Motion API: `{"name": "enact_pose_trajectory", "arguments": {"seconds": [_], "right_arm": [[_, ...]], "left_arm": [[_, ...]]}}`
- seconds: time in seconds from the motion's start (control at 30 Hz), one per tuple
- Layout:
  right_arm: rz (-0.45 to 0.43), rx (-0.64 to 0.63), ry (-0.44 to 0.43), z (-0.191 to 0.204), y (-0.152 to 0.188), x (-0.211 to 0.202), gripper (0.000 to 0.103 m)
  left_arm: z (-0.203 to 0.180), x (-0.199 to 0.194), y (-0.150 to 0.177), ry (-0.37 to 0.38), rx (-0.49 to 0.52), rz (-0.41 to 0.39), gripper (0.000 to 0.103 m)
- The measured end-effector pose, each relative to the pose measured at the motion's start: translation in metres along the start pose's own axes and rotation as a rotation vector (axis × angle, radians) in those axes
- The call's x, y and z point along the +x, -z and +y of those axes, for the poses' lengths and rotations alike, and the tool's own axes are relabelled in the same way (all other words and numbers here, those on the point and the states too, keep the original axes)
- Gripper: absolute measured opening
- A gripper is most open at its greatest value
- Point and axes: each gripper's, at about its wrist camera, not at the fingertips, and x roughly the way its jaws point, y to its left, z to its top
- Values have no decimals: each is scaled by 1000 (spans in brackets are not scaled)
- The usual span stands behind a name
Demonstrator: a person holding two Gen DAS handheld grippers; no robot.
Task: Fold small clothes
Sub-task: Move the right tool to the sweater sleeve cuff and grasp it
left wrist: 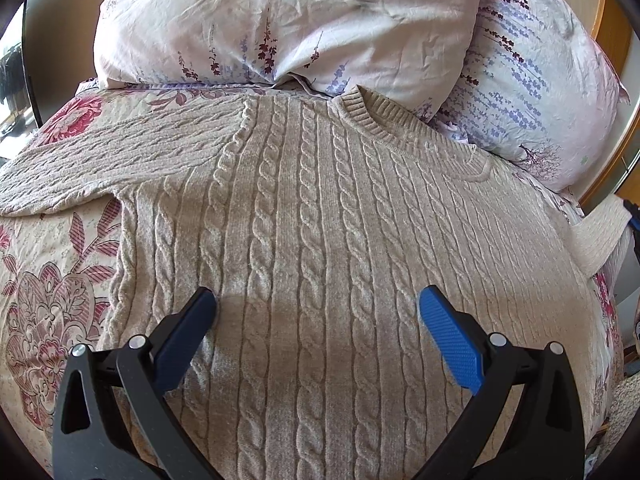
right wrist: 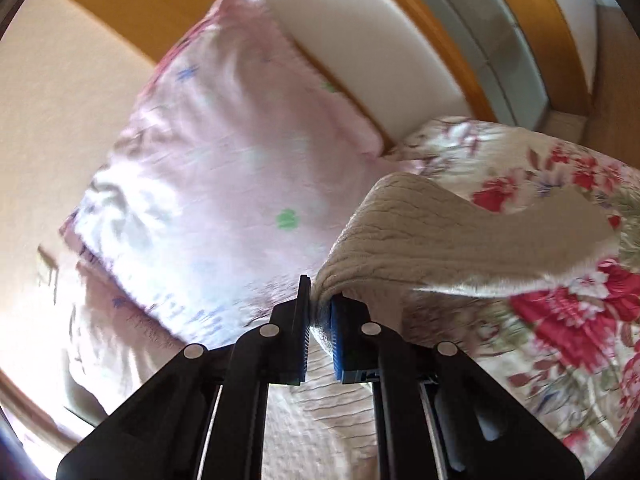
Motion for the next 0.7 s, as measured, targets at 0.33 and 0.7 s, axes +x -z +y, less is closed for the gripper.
{"name": "enact_pose_trajectory", "arguments": {"seconds": [0.33,0.7], "right_arm": [[422,-166,-94,77,136,88,9],[519,-103,-86,66,152,52,54]], "left_arm": [[0,-2,0,7,-7,-4,101],[-1,-4,0,16,-14,-8,101]]}}
